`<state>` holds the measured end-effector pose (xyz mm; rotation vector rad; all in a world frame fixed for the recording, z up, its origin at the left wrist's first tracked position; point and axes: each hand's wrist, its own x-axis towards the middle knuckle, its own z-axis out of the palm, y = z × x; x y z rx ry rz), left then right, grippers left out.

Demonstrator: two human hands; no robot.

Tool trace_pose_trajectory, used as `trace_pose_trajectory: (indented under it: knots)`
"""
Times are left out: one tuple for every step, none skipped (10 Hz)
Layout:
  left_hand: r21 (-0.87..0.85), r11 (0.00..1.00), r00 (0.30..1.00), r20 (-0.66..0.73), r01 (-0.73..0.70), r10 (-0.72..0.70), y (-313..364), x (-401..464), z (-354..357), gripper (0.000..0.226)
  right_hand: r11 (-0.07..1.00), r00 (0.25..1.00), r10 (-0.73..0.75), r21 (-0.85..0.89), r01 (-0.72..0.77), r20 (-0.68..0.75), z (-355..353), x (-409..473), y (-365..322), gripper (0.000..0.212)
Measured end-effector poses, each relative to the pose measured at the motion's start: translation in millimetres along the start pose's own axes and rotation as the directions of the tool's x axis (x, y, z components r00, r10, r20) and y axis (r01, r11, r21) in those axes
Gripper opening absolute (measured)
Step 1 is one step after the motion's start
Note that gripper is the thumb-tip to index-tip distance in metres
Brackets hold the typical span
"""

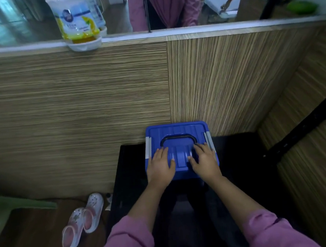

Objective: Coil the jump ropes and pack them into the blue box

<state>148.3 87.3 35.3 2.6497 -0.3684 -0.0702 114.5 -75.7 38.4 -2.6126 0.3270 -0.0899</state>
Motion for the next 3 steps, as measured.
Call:
trace_pose_trajectory:
  knots:
    - [-0.003,1.000,0.999,-0.041,0.009,-0.009,2.8,-20.1,2.5,0.054,0.991,0.994,-0.093,0.090,0.098,-0.050,5.2,-18.9,-0.2,0.048]
    - [-0.030,1.000,0.993,-0.119,-0.009,0.005,5.9,-37.4,1.0,0.053,0.984,0.988,-0.107,0.130,0.120,-0.108,4.8,-29.6,4.7,0.040]
    - [-0.071,0.997,0.987,-0.158,-0.006,-0.005,-4.2,-75.0,11.1,0.057,0.968,0.968,-0.148,0.169,0.183,-0.201,15.1,-58.4,23.8,0.038]
